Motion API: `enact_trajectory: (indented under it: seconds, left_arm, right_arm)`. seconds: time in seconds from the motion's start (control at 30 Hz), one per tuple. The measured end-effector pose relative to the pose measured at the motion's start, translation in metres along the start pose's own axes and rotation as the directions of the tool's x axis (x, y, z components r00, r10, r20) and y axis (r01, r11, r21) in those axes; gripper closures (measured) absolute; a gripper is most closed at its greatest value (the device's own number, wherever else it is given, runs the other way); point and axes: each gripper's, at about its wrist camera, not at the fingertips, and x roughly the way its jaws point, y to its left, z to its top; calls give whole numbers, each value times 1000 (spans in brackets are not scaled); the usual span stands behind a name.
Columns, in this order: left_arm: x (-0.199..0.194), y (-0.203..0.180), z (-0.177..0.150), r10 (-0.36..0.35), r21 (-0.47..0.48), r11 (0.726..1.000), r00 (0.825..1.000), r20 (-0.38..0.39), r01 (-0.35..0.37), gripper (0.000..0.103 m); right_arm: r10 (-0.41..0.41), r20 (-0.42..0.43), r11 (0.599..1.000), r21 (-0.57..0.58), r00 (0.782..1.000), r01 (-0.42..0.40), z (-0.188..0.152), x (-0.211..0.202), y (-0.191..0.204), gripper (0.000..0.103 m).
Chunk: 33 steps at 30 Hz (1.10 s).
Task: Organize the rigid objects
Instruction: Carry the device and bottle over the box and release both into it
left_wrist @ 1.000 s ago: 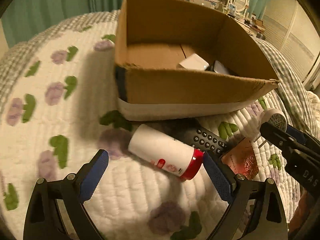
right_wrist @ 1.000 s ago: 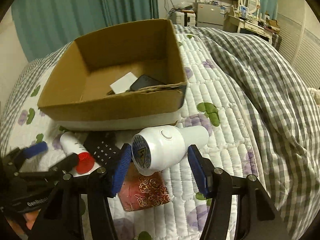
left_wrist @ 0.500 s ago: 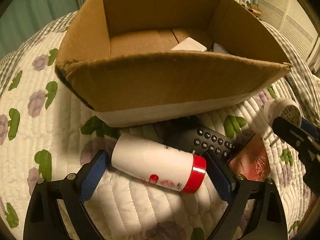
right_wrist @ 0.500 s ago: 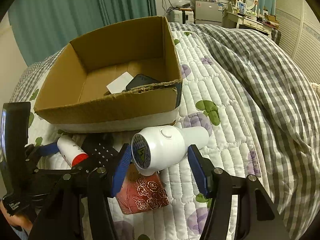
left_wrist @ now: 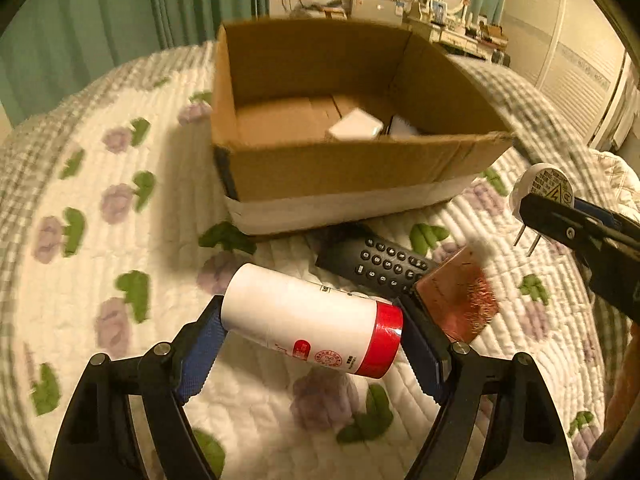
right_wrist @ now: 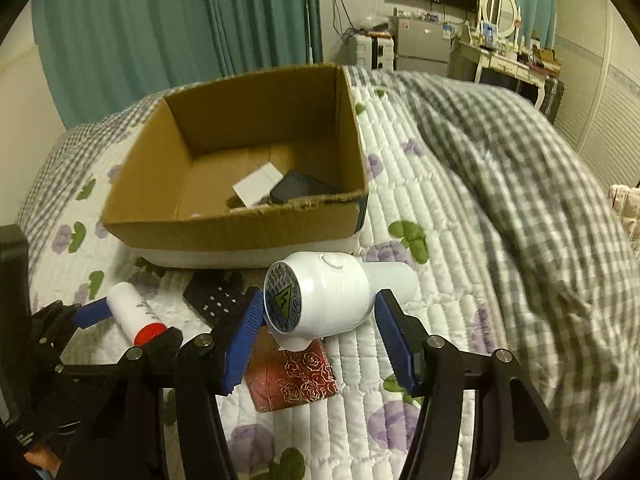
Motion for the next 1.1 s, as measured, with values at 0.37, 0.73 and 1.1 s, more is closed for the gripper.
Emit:
enact_trajectory:
  seconds: [0.37,0.73,1.1]
  left_arm:
    - [-82,-8,52,-17,-2,1000,984,176,18,20]
    - [-44,-12,132,8,8,1000,973,232,-10,20]
    - [47,-10,128,38,-5,999,993,111,-37,20]
  right_arm:
    - [63,140,998,-39,988,-59,43,-73,7,46]
    - [117,241,983,-165,963,-78,128,-74,20,46]
    - [115,167,967,-245,979,-71,138,-2,19,46]
